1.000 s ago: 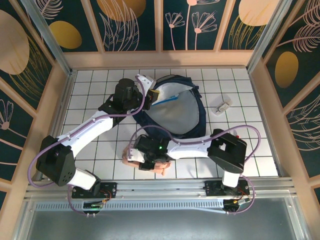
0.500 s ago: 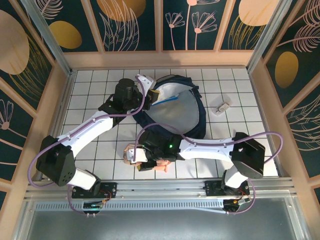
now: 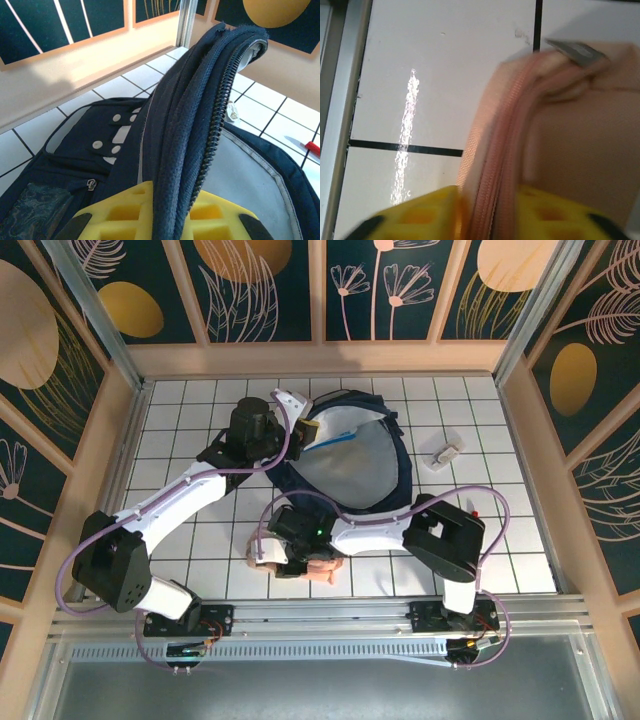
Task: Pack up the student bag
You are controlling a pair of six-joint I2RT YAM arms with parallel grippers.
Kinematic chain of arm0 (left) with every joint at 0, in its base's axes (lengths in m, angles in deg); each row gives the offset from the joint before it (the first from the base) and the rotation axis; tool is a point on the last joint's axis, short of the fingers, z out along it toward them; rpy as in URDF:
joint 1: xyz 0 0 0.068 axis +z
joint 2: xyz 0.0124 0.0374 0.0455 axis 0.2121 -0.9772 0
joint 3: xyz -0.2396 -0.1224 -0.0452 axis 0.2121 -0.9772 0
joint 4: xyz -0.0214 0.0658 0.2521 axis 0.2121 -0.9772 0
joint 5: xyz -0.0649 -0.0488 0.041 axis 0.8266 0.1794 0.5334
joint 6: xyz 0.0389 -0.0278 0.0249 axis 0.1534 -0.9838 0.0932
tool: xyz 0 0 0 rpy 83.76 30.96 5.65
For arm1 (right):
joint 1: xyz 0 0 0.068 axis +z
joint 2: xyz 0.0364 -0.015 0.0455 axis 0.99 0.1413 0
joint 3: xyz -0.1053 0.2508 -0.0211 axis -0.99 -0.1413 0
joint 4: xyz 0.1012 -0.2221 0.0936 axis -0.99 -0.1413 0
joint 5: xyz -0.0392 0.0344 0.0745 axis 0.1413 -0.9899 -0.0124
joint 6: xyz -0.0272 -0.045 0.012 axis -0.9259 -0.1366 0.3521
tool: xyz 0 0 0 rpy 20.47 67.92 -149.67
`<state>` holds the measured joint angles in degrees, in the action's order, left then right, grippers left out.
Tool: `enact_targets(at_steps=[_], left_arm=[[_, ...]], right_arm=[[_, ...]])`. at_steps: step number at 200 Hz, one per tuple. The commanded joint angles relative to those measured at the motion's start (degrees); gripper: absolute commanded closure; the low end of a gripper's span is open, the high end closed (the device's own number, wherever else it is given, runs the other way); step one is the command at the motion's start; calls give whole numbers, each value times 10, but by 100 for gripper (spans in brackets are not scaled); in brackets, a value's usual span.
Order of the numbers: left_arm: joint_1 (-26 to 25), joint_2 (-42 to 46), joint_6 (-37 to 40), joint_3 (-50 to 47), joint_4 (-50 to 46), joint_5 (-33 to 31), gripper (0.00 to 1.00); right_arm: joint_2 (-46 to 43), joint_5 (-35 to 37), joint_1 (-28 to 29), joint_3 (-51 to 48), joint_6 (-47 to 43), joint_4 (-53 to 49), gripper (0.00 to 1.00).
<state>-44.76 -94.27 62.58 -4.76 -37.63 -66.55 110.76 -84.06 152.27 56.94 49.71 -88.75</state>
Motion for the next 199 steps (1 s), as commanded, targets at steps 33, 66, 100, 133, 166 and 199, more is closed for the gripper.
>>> enact_targets(at_steps=[33,66,100,133,166,199], left_arm=[[6,24,3,-2,54,10,100],[6,28,2,0,54,15,100],[6,31,-3,3,50,23,100],[7,44,-3,-10,51,30,100],[6,58,24,-21,37,68,100],[6,66,60,-20,13,101,100]], right_arm=[[-86,-75,29,-21,-15,-26,100],[-198,-85,28,-26,-6,-66,100],[-314,-72,-17,-16,8,-133,100],[-432,-141,-155,-47,-34,-169,100],[-448,-125,-258,-38,-294,-274,100],[-356,-132,-324,38,-464,-366,100]])
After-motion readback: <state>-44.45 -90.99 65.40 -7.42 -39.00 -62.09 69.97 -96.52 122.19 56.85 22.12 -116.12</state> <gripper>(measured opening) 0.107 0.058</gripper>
